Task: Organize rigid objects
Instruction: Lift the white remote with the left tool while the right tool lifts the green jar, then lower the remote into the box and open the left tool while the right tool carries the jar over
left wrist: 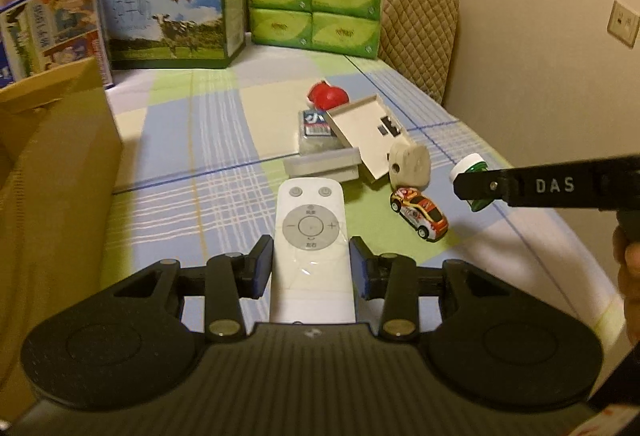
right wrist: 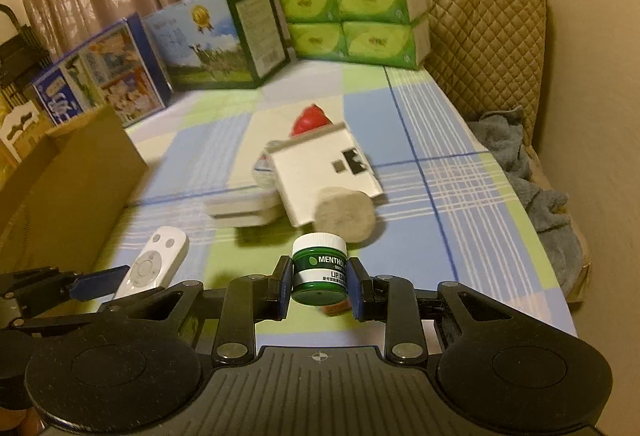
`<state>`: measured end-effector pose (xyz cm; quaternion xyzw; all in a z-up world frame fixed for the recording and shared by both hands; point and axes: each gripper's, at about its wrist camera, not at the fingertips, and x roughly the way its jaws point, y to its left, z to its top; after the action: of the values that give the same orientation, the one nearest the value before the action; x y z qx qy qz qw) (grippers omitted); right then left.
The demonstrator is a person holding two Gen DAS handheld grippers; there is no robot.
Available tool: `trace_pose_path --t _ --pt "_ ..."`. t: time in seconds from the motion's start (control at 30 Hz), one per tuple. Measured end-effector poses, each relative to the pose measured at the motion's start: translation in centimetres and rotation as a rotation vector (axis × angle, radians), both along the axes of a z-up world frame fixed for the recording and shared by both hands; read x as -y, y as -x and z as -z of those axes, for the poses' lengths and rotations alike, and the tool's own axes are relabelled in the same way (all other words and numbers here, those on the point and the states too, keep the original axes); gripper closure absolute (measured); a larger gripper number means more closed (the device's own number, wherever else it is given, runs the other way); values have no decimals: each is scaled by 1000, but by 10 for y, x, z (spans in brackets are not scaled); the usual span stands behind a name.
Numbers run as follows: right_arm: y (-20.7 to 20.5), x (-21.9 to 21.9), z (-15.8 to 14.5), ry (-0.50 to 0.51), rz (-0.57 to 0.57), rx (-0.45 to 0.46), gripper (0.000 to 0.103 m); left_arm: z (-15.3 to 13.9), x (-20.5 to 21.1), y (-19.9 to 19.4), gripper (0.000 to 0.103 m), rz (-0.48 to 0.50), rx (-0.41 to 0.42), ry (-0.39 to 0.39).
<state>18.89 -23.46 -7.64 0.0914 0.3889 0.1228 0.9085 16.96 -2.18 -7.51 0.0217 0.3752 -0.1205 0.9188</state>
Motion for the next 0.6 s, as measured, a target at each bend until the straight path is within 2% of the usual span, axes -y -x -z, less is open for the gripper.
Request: trace_pose_path --t 0.3,0.6 --pt "40 -42 -62 -23 -70 78 78 -62 -35 34 68 -63 48 15" --pt "65 -96 -99 -42 -174 130 78 -104 -80 66 68 -123 97 12"
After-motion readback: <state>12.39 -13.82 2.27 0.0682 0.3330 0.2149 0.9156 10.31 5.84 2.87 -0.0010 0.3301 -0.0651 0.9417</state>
